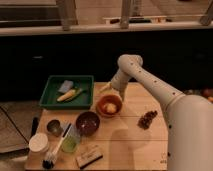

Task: Place apple in red bowl

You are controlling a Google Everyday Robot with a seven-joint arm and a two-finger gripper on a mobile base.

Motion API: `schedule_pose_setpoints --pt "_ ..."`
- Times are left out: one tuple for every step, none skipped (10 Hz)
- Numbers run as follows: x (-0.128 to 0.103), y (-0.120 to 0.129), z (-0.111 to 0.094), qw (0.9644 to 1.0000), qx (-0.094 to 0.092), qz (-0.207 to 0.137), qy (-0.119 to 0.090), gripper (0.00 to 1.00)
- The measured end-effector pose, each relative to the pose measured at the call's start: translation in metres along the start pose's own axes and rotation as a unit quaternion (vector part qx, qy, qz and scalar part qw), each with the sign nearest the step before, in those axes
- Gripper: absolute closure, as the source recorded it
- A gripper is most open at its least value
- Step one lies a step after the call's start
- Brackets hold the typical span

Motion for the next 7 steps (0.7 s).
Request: schedule_pose_setpoints --pt "0.0 0.0 0.0 1.0 0.0 0.0 0.0 0.2" --pt "0.0 0.0 0.0 1.0 0.0 0.0 0.0 0.2" --pt "0.0 0.0 0.0 1.0 0.0 0.0 0.0 0.2" --pt "0.0 0.0001 0.0 1.0 0.0 0.0 0.0 0.2" --pt "0.0 0.0 0.0 1.0 0.0 0.0 0.0 0.2" --pt "0.0 0.0 0.0 1.0 0.0 0.0 0.0 0.2" --pt "0.0 0.0 0.0 1.0 0.0 0.0 0.0 0.2"
